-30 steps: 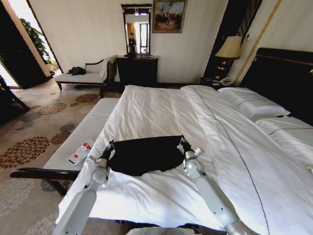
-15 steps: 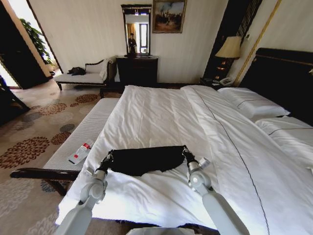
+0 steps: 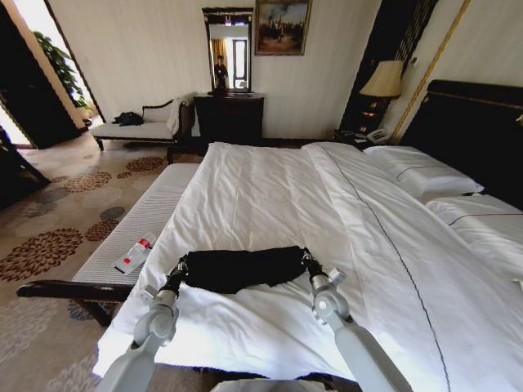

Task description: Fold the clothes on the bed.

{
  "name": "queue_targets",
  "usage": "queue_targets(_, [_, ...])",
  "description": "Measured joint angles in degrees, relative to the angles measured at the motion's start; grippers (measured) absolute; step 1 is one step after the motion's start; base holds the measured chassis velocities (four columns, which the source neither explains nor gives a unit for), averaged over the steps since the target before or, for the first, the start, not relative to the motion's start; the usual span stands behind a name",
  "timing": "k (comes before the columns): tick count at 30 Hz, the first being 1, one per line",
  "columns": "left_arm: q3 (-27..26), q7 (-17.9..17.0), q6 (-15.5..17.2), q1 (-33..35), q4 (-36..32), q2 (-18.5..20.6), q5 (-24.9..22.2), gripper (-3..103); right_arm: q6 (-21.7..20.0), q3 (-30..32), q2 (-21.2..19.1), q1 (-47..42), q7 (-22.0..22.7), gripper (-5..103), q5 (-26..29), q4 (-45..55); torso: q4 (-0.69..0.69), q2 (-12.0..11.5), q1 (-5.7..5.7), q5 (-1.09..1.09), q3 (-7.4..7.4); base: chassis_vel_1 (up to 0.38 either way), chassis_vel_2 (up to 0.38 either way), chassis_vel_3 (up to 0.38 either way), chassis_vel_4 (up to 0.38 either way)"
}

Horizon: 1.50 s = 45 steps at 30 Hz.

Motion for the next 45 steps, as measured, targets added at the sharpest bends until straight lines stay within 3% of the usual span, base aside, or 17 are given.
queue_targets(3, [-0.2,-0.8,-0.9,1.0,-2.2,-0.2,1.0,21,0.2,0.7,-0.2,-1.1,0.1,14,-0.6,2.5,-0.01,0.0,0.00,-0.01,0.00,0.000,0.000,0.000,0.000])
queue_targets(8, [-3.3,-0.9,-2.2,4.6,-9.5,0.5,2.4,37,0.4,3.2,-1.0,-4.2,0.7,30,-0.2,10.3,0.00,0.0,0.00,0.00,0.00,0.000,0.000,0.000,0.000])
queue_targets(9, [-4.1,-1.1,-2.1,5.0,-11.1,0.8,2.4,37,0.4,3.7,-1.4,-4.7,0.9,36,0.4,12.1,0.00,0.0,0.00,0.00,0.00,0.000,0.000,0.000,0.000])
queue_targets(10, [-5.6,-2.1,-0.4,5.1,-14.2,1.7,2.2,48,-0.3,4.0,-2.4,-4.5,1.7,41,1.9,15.0,-0.01,0.0,-0.01,0.00,-0.01,0.000,0.000,0.000,0.000])
queue_targets(11, [-5.6,-2.1,-0.4,5.1,-14.2,1.7,2.2,48,-0.3,4.0,-2.4,-4.5,1.7,41,1.9,15.0,-0.01,0.0,-0.01,0.00,-0.01,0.000,0.000,0.000,0.000])
queue_targets(13, [-6.0,-4.6,4.5,2.8,-16.4,2.9,2.0,53,-2.7,3.3,-3.2,-2.1,4.4,52,4.3,16.3,0.00,0.0,-0.02,-0.02,-0.01,0.000,0.000,0.000,0.000])
queue_targets(14, [-5.1,-7.9,10.6,-0.9,-16.8,4.0,2.0,64,-6.1,1.8,-3.4,1.4,7.8,57,6.6,15.7,-0.02,0.0,-0.02,0.01,-0.01,0.000,0.000,0.000,0.000])
queue_targets(15, [-5.1,-7.9,10.6,-0.9,-16.8,4.0,2.0,64,-6.1,1.8,-3.4,1.4,7.8,57,6.6,15.7,-0.02,0.0,-0.02,0.01,-0.01,0.000,0.000,0.000,0.000])
queue_targets(16, [-4.3,-9.3,13.3,-2.8,-16.4,4.4,2.2,64,-8.0,0.8,-3.5,3.4,9.5,63,8.0,14.7,0.00,0.0,-0.01,-0.02,-0.01,0.000,0.000,0.000,0.000])
queue_targets(18, [-2.5,-11.4,17.7,-6.2,-14.4,5.6,3.6,75,-12.8,-1.9,-3.3,7.5,13.3,68,10.8,11.7,-0.01,0.0,0.02,0.01,0.01,0.000,0.000,0.000,0.000])
queue_targets(19, [-2.5,-11.4,17.7,-6.2,-14.4,5.6,3.6,75,-12.8,-1.9,-3.3,7.5,13.3,68,10.8,11.7,-0.01,0.0,0.02,0.01,0.01,0.000,0.000,0.000,0.000])
queue_targets(23, [2.4,-13.9,24.6,-11.2,-9.3,7.7,7.3,91,-21.4,-8.4,-4.4,13.7,19.2,90,12.1,4.7,0.01,0.0,0.02,0.00,0.01,0.000,0.000,0.000,0.000])
queue_targets(24, [2.4,-13.9,24.6,-11.2,-9.3,7.7,7.3,91,-21.4,-8.4,-4.4,13.7,19.2,90,12.1,4.7,0.01,0.0,0.02,0.00,0.01,0.000,0.000,0.000,0.000])
queue_targets(26, [5.0,-14.8,28.0,-12.8,-8.1,8.8,8.3,99,-24.6,-11.1,-5.2,15.8,21.2,94,12.2,2.4,-0.01,0.0,0.00,-0.02,0.01,0.000,0.000,0.000,0.000])
queue_targets(32, [11.3,-16.4,38.1,-13.0,-9.4,13.8,8.4,100,-30.1,-16.0,-6.8,19.1,27.9,100,15.0,0.1,0.00,0.0,0.01,0.01,0.01,0.000,0.000,0.000,0.000])
queue_targets(39, [14.2,-18.9,41.6,-12.4,-10.4,18.7,6.7,100,-31.9,-18.7,-10.8,18.9,30.4,100,15.8,1.2,-0.01,0.0,0.00,-0.01,-0.01,0.000,0.000,0.000,0.000])
queue_targets(45, [12.7,-21.7,44.2,-9.3,-15.2,23.4,0.5,100,-32.0,-18.5,-13.4,16.6,31.9,100,16.3,5.9,-0.01,0.0,0.00,0.01,0.00,0.000,0.000,0.000,0.000])
